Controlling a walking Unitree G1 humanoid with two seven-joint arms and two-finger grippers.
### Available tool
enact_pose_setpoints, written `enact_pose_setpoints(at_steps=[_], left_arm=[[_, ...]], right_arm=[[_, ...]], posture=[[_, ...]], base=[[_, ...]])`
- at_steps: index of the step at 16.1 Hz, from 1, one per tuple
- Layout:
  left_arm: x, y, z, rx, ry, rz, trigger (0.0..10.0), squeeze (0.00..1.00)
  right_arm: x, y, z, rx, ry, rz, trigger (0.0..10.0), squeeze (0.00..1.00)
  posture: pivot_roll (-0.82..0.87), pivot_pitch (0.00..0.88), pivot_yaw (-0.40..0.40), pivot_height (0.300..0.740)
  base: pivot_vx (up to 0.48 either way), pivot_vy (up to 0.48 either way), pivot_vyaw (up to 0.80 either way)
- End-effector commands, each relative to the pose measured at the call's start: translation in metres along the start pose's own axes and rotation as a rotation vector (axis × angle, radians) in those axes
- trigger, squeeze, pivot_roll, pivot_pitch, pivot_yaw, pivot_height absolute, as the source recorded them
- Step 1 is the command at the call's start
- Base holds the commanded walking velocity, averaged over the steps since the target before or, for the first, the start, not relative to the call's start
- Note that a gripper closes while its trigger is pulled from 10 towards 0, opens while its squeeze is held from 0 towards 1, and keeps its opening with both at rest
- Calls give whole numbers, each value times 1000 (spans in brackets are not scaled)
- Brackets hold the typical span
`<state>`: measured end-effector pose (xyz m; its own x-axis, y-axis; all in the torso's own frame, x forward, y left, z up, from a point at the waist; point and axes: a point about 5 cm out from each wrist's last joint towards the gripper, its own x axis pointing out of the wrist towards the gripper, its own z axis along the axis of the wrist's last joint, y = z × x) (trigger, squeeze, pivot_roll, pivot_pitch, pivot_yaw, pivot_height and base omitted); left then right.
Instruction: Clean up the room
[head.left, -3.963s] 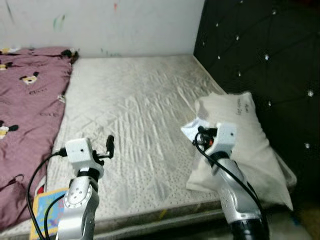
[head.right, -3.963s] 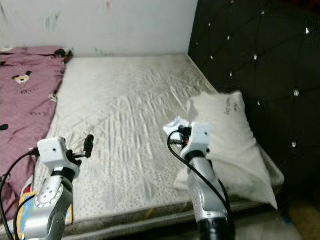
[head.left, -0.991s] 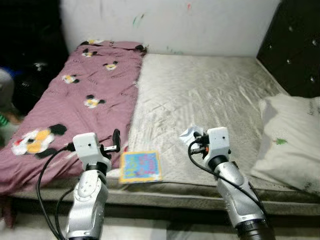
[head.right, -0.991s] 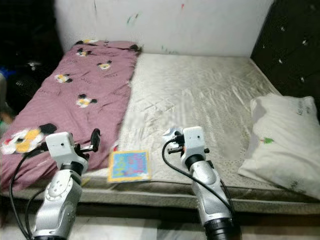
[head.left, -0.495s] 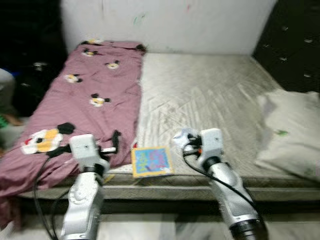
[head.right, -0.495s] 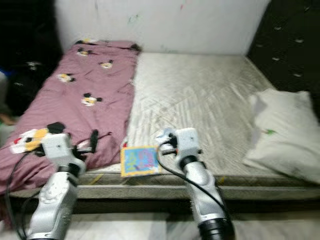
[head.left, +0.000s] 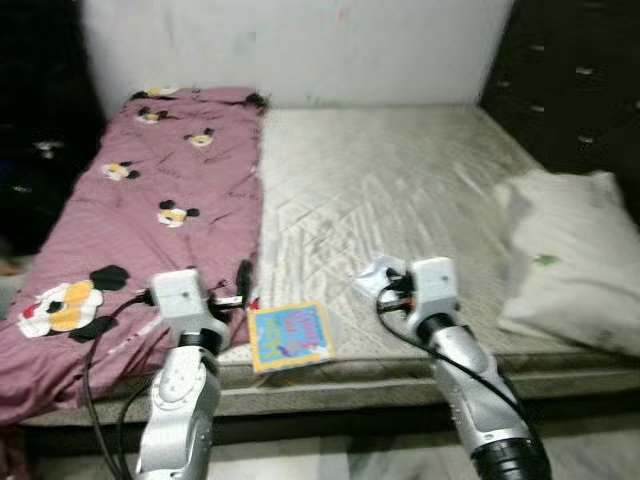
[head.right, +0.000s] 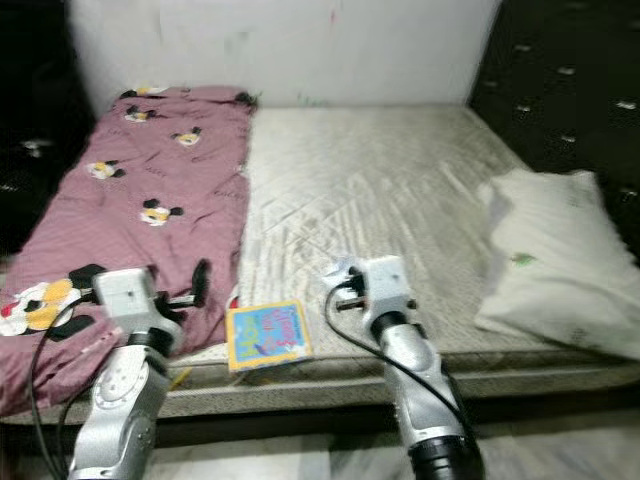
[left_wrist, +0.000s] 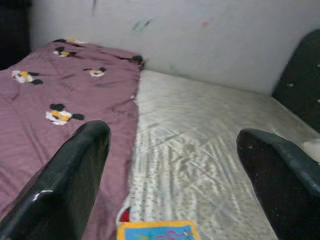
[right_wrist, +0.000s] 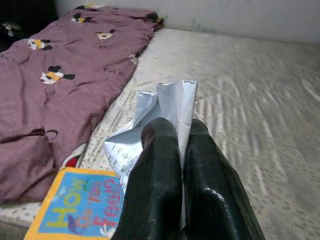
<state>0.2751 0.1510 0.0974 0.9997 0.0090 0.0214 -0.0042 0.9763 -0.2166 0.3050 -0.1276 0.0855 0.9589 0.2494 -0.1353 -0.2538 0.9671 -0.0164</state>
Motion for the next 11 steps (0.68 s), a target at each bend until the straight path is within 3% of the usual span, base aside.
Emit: enact_pose_setpoints(at_steps=[1, 4, 7, 11], left_arm=[[1, 8, 6, 18, -16, 19, 10000, 0], [1, 10, 5, 31, -8, 34, 10000, 0], [5, 15, 5, 63, -15, 90, 10000, 0], [19, 10, 7, 97, -7, 78, 10000, 0]], right_arm=[[4, 9, 6, 5, -24, 19, 10000, 0], [1, 5, 12, 13, -91, -12, 10000, 0], [-1, 0, 17, 5, -145, -63, 10000, 0], [-5, -4, 17, -8, -181, -124, 10000, 0]], posture=[[-11, 0, -12, 740], [-12, 0, -5, 740], [-18, 0, 28, 740], [-55, 0, 100, 740]], base=[[379, 0, 0], [326, 0, 0], [0, 0, 0], [0, 0, 0]])
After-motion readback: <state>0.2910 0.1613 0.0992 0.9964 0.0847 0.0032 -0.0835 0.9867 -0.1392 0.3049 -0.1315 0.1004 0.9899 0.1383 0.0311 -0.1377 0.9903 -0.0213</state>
